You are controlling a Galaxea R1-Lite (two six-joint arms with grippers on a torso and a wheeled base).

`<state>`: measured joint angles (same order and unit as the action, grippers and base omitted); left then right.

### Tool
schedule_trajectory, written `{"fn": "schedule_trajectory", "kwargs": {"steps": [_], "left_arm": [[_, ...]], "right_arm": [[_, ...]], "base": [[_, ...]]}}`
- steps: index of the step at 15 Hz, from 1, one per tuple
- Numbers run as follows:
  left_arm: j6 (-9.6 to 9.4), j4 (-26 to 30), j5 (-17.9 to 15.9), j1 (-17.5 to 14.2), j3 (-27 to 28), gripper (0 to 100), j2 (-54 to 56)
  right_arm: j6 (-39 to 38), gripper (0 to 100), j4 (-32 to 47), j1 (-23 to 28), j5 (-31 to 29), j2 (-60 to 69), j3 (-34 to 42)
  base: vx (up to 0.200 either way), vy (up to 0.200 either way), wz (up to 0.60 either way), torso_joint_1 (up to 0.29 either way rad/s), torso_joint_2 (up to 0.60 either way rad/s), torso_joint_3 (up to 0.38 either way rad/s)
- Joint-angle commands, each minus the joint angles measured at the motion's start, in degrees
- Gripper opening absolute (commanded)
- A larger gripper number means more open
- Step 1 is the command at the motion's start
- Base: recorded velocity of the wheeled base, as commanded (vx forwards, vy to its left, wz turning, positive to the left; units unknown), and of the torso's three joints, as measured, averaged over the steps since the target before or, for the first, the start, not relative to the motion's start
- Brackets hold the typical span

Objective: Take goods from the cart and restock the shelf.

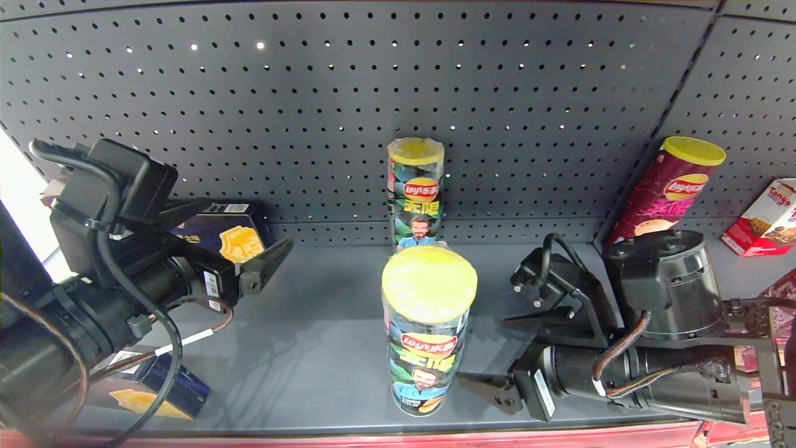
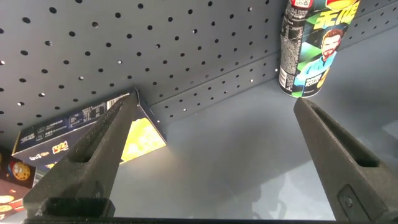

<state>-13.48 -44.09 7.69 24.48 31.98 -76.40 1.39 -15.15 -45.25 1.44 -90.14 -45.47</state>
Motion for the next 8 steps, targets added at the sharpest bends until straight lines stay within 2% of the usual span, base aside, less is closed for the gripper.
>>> {"fn": "schedule_trajectory", "kwargs": {"steps": [1,6,8], "left_arm": [[0.04,-0.03,0.04,-0.13,-0.16,100,0.11],[0.04,0.06,0.04,-0.22,-0.60,100,0.81],[0.04,0.06,0.04,-0.48,-1.83,100,1.69]], "right_arm": [[0.02,100,-0.05,0.08,-0.03,-0.13,0.03],[0.02,100,-0.49,0.25,-0.30,1.63,-0.23],[-0.16,100,-2.86,3.06,-0.56,3.83,-2.17]], "base": [[0.000,0.000,0.00,0.000,0.00,0.000],[0.000,0.000,0.00,0.000,0.00,0.000],[0.000,0.000,0.00,0.000,0.00,0.000]]}}
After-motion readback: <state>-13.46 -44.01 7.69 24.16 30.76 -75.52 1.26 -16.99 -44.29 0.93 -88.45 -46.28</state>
